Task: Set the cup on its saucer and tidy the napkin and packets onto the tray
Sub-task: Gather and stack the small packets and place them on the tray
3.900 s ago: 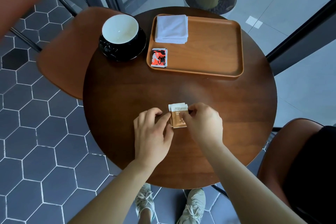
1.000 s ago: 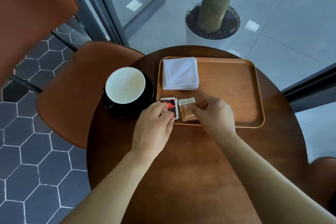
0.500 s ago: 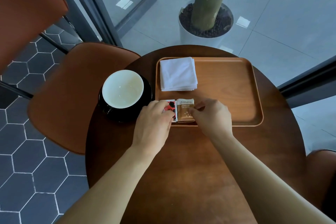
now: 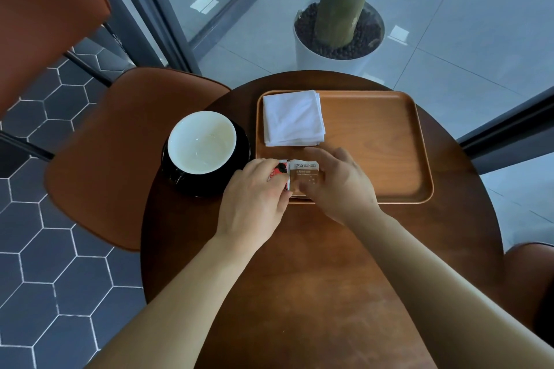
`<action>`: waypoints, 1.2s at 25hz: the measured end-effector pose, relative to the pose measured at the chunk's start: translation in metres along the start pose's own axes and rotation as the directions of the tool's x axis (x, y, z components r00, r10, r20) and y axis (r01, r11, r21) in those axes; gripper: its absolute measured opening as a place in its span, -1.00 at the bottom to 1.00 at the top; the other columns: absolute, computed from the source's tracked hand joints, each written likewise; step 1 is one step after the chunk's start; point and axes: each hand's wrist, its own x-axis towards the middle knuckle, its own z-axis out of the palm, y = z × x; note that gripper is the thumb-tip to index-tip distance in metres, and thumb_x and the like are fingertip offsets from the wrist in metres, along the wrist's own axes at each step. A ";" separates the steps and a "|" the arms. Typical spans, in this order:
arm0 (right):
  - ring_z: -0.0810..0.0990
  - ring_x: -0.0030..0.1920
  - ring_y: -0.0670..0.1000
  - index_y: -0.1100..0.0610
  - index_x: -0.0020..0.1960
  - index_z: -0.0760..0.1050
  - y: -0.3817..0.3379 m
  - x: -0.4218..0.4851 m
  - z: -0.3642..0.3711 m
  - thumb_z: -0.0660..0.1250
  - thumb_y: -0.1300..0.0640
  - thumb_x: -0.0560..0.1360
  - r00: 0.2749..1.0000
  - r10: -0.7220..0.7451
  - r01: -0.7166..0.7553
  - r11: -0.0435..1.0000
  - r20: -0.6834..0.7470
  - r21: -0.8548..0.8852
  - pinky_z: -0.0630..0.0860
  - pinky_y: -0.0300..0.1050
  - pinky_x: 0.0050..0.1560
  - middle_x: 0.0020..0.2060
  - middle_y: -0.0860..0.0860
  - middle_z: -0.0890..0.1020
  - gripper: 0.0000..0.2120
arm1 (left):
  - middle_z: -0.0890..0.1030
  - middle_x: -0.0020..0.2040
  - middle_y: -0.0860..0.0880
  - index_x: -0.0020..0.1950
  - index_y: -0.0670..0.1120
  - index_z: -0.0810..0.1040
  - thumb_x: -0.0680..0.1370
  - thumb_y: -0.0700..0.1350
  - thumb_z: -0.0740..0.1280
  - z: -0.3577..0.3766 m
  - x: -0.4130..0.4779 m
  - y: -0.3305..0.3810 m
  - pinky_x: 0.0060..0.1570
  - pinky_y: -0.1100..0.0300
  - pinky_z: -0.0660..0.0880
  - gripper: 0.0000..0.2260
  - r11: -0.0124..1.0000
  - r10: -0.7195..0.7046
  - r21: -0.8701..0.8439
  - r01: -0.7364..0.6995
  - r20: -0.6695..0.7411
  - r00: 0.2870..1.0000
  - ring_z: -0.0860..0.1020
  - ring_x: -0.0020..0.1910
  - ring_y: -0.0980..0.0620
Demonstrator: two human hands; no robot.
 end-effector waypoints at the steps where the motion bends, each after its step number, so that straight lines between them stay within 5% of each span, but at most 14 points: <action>1: 0.48 0.22 0.09 -0.17 0.36 0.43 -0.001 0.001 0.000 0.43 -0.10 0.40 1.000 -0.020 0.021 0.999 0.023 -0.048 0.49 -0.06 -0.05 0.21 -0.03 0.45 -0.47 | 0.62 0.17 -0.05 0.03 -0.10 0.67 0.50 -0.08 0.42 0.000 0.001 0.000 0.00 -0.05 0.56 -0.83 1.000 0.000 0.010 0.000 0.023 1.000 0.54 0.20 -0.10; 22: 0.49 0.12 0.13 -0.02 0.20 0.54 -0.002 -0.002 0.008 0.39 -0.03 0.48 0.998 0.006 -0.009 0.999 -0.065 -0.045 0.36 -0.09 -0.12 0.11 0.01 0.47 -0.69 | 0.64 0.20 -0.11 -0.03 -0.12 0.69 0.45 -0.18 0.46 0.001 0.001 0.002 -0.05 -0.06 0.58 -0.88 0.997 -0.033 0.071 0.027 0.080 0.996 0.56 0.25 -0.15; 30: 0.54 0.16 0.11 0.01 0.26 0.53 0.002 0.000 0.007 0.41 -0.05 0.47 0.997 0.023 -0.022 1.000 -0.077 0.014 0.51 -0.01 0.03 0.16 0.00 0.51 -0.62 | 0.60 0.28 -0.17 0.13 -0.17 0.64 0.50 -0.21 0.43 -0.003 0.003 0.006 0.09 -0.11 0.60 -0.78 0.998 -0.059 0.042 0.056 0.082 0.995 0.53 0.33 -0.18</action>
